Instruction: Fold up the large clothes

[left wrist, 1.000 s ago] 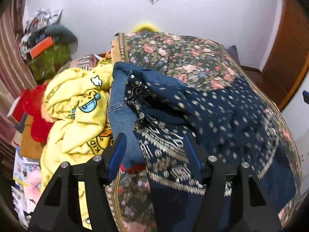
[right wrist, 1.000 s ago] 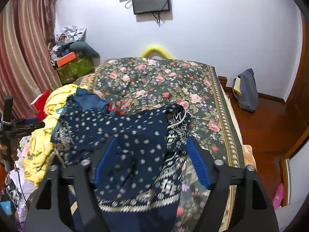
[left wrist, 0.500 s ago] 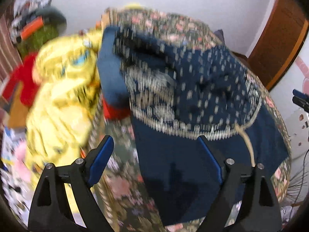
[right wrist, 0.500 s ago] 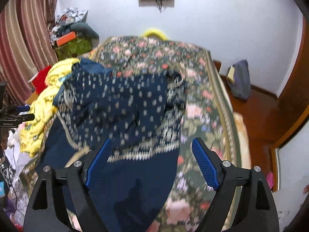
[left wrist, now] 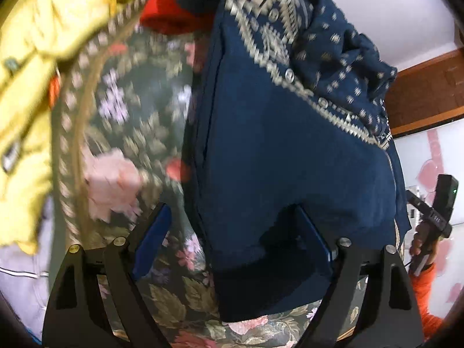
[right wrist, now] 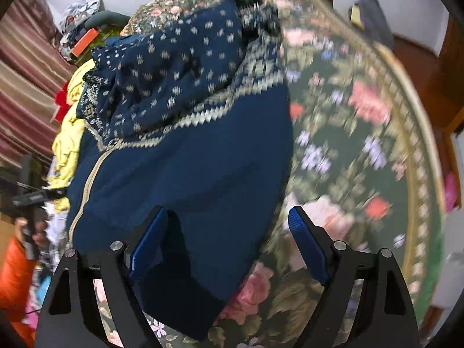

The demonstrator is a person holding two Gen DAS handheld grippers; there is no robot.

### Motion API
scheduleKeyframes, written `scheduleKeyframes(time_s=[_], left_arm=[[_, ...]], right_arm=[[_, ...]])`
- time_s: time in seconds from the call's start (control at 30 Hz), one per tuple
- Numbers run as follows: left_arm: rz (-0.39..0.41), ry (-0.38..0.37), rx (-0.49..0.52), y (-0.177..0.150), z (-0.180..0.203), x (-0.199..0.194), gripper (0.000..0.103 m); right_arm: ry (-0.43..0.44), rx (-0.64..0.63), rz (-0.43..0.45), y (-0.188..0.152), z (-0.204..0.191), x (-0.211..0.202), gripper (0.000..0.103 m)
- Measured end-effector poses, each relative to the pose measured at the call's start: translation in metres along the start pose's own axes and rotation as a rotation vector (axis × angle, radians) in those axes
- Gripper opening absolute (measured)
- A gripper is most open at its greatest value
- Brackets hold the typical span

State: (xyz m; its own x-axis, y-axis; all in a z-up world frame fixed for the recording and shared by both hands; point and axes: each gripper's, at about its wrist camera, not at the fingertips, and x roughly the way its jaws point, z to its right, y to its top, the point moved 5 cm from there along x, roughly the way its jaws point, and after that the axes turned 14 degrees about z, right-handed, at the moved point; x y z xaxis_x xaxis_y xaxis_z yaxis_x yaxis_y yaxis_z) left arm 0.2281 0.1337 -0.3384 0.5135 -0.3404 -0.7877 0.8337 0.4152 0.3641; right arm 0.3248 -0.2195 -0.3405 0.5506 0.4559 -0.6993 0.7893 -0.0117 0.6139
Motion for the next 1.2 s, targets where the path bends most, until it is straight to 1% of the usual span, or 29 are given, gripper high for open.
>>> scheduleKeyframes(time_s=[0.07, 0.1, 0.13, 0.17, 0.2, 0.23, 0.27, 0.3, 0.33, 0.37, 0.4, 0.5, 0.53, 0.63, 0.7, 0.73, 0.83, 0.9, 1.0, 1.03, 1.1, 1.13, 1.2], left_arm=[[0.021, -0.014, 0.005, -0.002, 0.004, 0.000, 0.085], [0.021, -0.041, 0.000, -0.004, 0.008, 0.000, 0.082], [0.021, -0.060, -0.005, -0.005, 0.011, 0.000, 0.073], [0.019, -0.094, -0.011, -0.007, 0.017, 0.000, 0.068], [0.022, -0.100, -0.009, -0.007, 0.021, 0.001, 0.068], [0.024, -0.100, -0.004, -0.007, 0.025, 0.001, 0.062], [0.029, -0.104, 0.005, -0.007, 0.029, 0.000, 0.051], [0.036, -0.101, 0.009, -0.007, 0.033, -0.001, 0.043], [0.038, -0.097, 0.014, -0.004, 0.036, -0.001, 0.025], [0.044, -0.088, 0.025, -0.003, 0.039, -0.004, 0.009], [0.050, -0.085, 0.035, -0.001, 0.042, -0.007, 0.007], [0.111, -0.101, 0.079, 0.014, 0.060, -0.023, 0.005], [0.125, -0.106, 0.086, 0.021, 0.066, -0.026, 0.005], [0.199, -0.137, 0.113, 0.045, 0.088, -0.046, 0.005], [0.248, -0.156, 0.137, 0.068, 0.103, -0.060, 0.005], [0.285, -0.166, 0.153, 0.082, 0.115, -0.069, 0.005], [0.359, -0.195, 0.164, 0.118, 0.127, -0.091, 0.004], [0.423, -0.198, 0.154, 0.156, 0.130, -0.103, 0.004], [0.490, -0.168, 0.111, 0.206, 0.123, -0.106, 0.004], [0.502, -0.156, 0.098, 0.217, 0.120, -0.105, 0.004], [0.528, -0.099, 0.058, 0.255, 0.111, -0.087, 0.004], [0.532, -0.077, 0.046, 0.263, 0.107, -0.079, 0.004], [0.528, -0.002, 0.023, 0.291, 0.094, -0.049, 0.004]], right_arm=[[0.018, -0.002, 0.019, -0.002, -0.002, 0.000, 0.083], [0.033, -0.001, 0.029, -0.003, -0.003, 0.000, 0.082], [0.046, 0.004, 0.033, -0.003, -0.004, 0.000, 0.078], [0.052, 0.007, 0.037, -0.004, -0.006, 0.001, 0.075], [0.054, 0.006, 0.041, -0.003, -0.007, 0.002, 0.068], [0.061, 0.004, 0.045, -0.002, -0.009, 0.002, 0.054], [0.067, 0.007, 0.047, -0.001, -0.009, 0.002, 0.045], [0.080, 0.021, 0.043, 0.000, -0.010, 0.003, 0.026], [0.104, 0.045, 0.042, 0.003, -0.010, 0.003, 0.015], [0.124, 0.066, 0.047, 0.005, -0.009, 0.001, 0.012], [0.136, 0.070, 0.054, 0.008, -0.010, 0.000, 0.010], [0.165, 0.036, 0.101, 0.020, -0.019, -0.010, 0.009], [0.175, 0.020, 0.121, 0.026, -0.023, -0.015, 0.009], [0.193, -0.022, 0.173, 0.046, -0.035, -0.027, 0.008], [0.208, -0.037, 0.217, 0.065, -0.041, -0.034, 0.008], [0.211, -0.041, 0.239, 0.075, -0.043, -0.037, 0.008], [0.218, -0.049, 0.301, 0.111, -0.045, -0.043, 0.008], [0.215, -0.042, 0.337, 0.138, -0.042, -0.042, 0.007], [0.194, -0.022, 0.388, 0.182, -0.035, -0.033, 0.007], [0.184, -0.005, 0.400, 0.200, -0.031, -0.026, 0.007], [0.147, 0.011, 0.411, 0.226, -0.025, -0.008, 0.007], [0.119, 0.008, 0.411, 0.236, -0.021, 0.003, 0.007], [0.079, 0.030, 0.385, 0.252, -0.013, 0.035, 0.007]])
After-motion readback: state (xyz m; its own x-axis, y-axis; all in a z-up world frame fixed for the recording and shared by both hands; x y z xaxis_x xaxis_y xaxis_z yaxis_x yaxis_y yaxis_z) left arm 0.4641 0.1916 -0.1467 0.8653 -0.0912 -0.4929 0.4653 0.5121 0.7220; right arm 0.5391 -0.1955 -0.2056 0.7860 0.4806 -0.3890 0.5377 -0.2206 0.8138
